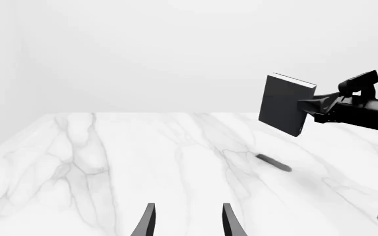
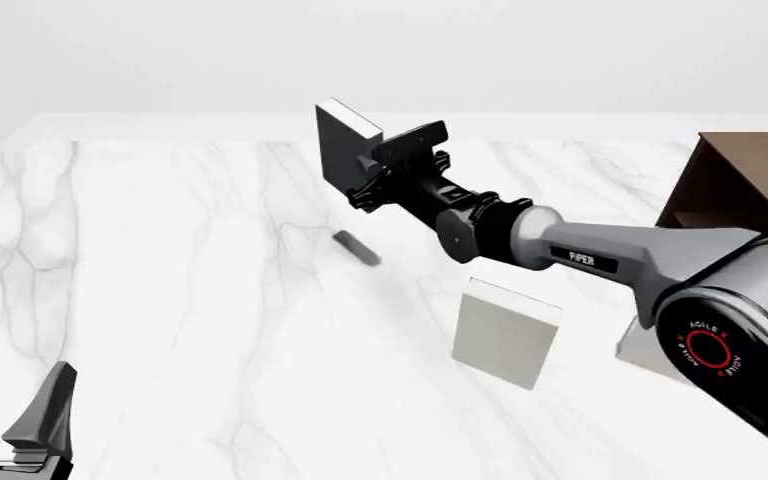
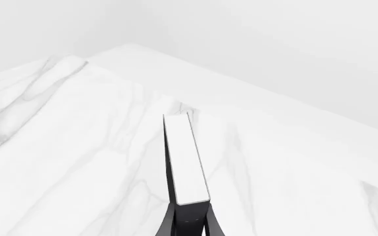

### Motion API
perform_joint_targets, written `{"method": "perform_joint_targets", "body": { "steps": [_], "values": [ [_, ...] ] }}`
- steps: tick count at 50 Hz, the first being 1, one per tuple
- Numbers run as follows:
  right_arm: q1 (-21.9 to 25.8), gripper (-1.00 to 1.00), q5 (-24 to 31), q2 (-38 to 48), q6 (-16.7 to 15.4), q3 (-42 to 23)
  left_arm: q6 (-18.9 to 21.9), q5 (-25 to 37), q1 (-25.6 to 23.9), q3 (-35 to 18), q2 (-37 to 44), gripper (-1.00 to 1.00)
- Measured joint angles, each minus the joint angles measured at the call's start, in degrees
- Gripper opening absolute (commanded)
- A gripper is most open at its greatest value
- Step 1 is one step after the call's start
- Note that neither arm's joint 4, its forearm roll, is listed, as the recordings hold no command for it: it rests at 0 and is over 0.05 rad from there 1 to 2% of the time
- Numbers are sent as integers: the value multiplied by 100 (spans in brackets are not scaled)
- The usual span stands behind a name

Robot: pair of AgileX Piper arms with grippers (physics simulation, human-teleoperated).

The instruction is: Pick up the book on the left and place it on top of the shelf.

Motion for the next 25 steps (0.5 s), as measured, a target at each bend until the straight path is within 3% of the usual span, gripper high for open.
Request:
{"method": "perform_joint_targets", "body": {
  "steps": [25],
  "values": [
    [83,-100,166,-1659,-319,1179,0,0,0,0,0,100]
  ]
}}
